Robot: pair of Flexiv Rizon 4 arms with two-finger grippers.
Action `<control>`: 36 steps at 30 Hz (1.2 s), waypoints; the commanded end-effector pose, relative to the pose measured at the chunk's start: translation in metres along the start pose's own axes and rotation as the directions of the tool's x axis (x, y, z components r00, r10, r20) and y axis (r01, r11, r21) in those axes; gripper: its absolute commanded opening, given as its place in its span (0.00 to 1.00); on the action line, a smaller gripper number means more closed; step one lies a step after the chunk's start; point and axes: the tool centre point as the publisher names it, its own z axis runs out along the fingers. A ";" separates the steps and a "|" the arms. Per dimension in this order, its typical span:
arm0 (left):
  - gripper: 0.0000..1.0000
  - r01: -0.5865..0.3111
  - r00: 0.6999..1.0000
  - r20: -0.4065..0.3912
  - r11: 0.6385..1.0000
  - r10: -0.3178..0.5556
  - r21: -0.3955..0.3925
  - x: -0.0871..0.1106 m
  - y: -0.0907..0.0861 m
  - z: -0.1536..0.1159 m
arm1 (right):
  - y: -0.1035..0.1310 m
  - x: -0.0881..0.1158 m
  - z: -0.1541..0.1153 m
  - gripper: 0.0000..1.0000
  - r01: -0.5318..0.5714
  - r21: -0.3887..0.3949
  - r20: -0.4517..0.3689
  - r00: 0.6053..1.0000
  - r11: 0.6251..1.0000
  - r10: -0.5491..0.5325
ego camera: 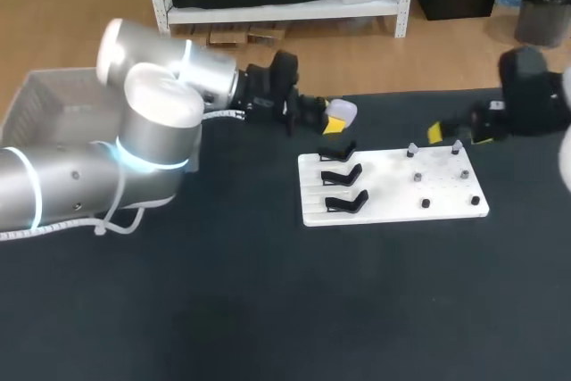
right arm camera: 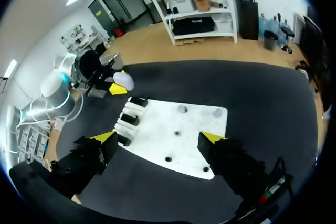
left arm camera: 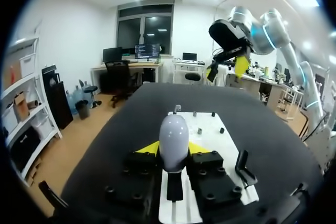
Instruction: Pick up each earbud case from the left stands, insert the matching earbuds, close the lid, and place the case in the box.
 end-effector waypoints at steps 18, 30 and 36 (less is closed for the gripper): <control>0.00 -0.080 0.997 -0.009 0.995 0.079 -0.066 -0.031 -0.052 0.013 | 0.043 -0.015 0.046 1.00 0.063 -0.066 -0.105 0.992 0.996 -0.069; 0.00 -0.081 0.997 0.009 0.996 0.081 -0.031 -0.032 -0.065 0.019 | 0.041 -0.021 0.055 1.00 0.058 -0.066 -0.125 0.990 0.996 -0.065; 0.00 -0.091 0.996 0.002 0.996 0.091 -0.019 -0.033 -0.072 0.020 | 0.038 -0.024 0.055 1.00 0.054 -0.057 -0.124 0.990 0.997 -0.060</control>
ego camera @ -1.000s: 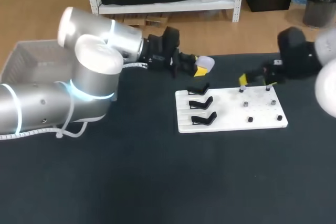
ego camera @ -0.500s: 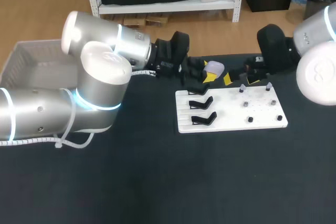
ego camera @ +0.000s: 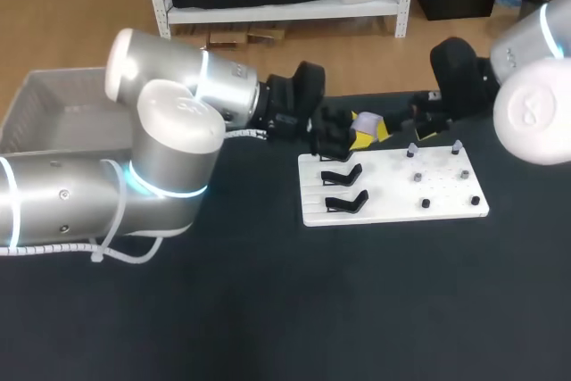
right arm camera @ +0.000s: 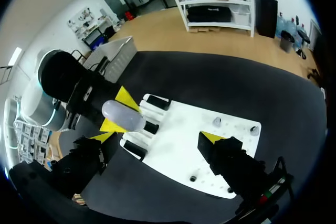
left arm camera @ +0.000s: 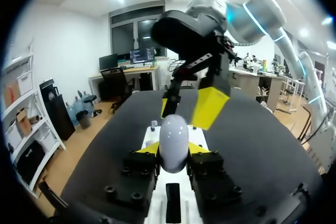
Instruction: Pick up each earbud case from the left stands, insert the matching earbuds, close the lid, and place the case in the box.
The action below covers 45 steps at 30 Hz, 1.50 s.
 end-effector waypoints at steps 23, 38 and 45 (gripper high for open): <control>0.00 0.059 0.974 0.219 0.998 -0.053 -0.018 -0.012 0.016 -0.019 | -0.052 -0.007 -0.062 1.00 0.165 0.323 -0.079 0.986 0.932 -0.147; 0.00 0.063 0.936 0.345 0.998 -0.061 0.004 -0.041 0.023 -0.046 | -0.075 0.003 -0.066 1.00 0.192 0.417 -0.122 0.980 0.888 -0.155; 0.00 0.085 0.930 0.357 0.996 -0.087 0.021 -0.045 0.026 -0.049 | -0.088 0.010 -0.054 1.00 0.186 0.440 -0.166 0.978 0.878 -0.124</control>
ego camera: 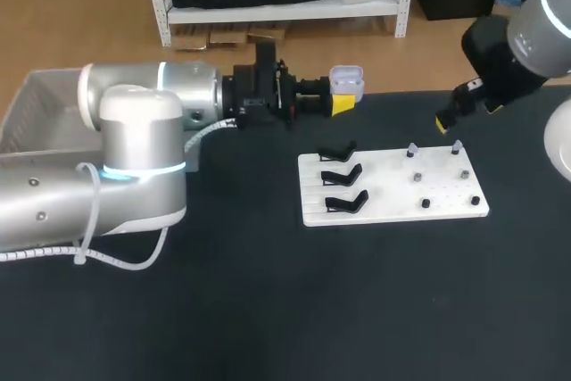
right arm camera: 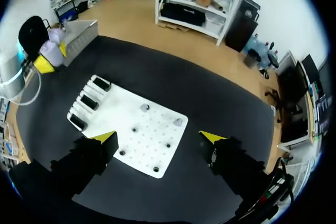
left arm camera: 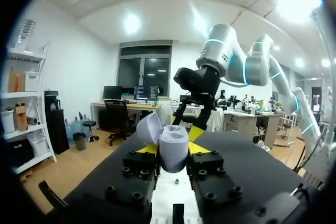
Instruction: Pick up each earbud case from the left stands, insert the matching earbuds, close the lid, and place the case in the box.
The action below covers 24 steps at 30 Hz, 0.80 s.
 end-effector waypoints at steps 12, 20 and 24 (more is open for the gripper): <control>0.00 -0.011 1.000 -0.015 1.000 0.011 0.007 0.002 0.010 0.004 | -0.017 0.012 0.044 1.00 -0.060 0.087 -0.118 0.991 0.994 0.070; 0.00 0.012 1.000 -0.029 1.000 -0.011 0.006 0.009 0.016 0.010 | -0.017 0.012 0.044 1.00 -0.060 0.087 -0.118 0.991 0.994 0.070; 0.00 0.012 1.000 -0.029 1.000 -0.011 0.006 0.009 0.016 0.010 | -0.018 0.013 0.048 1.00 -0.107 0.073 -0.114 0.987 0.992 0.115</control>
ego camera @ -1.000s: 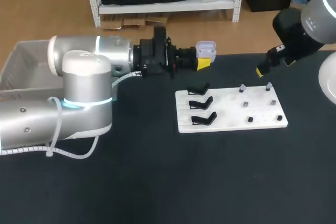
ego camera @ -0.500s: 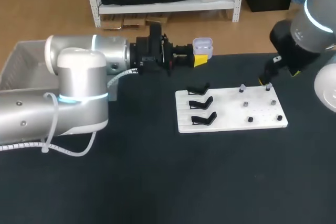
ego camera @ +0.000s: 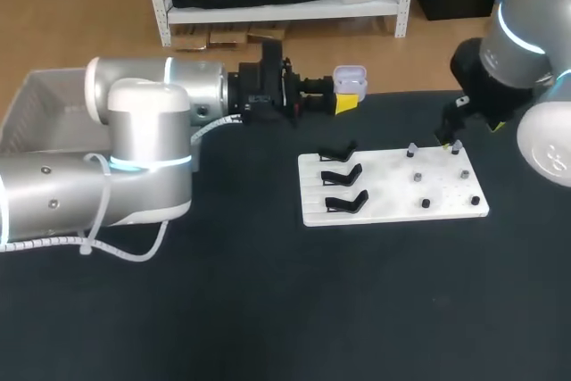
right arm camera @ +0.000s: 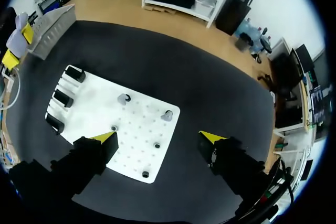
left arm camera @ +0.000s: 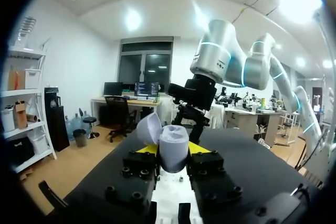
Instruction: Pick up each earbud case from the left stands, insert the matching earbuds, close the lid, and place the case in the box.
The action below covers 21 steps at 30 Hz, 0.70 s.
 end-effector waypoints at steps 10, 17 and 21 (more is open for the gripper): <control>0.00 0.001 1.000 0.000 1.000 -0.001 0.008 0.001 0.004 0.002 | -0.012 0.003 0.040 1.00 -0.095 0.094 -0.032 0.995 0.991 0.098; 0.00 0.001 1.000 0.000 1.000 -0.001 0.008 0.001 0.004 0.002 | -0.016 0.000 0.051 1.00 -0.106 0.148 -0.060 0.991 0.983 0.116; 0.00 0.001 1.000 0.000 1.000 -0.001 0.008 0.001 0.004 0.002 | -0.018 -0.002 0.055 1.00 -0.103 0.171 -0.078 0.990 0.980 0.117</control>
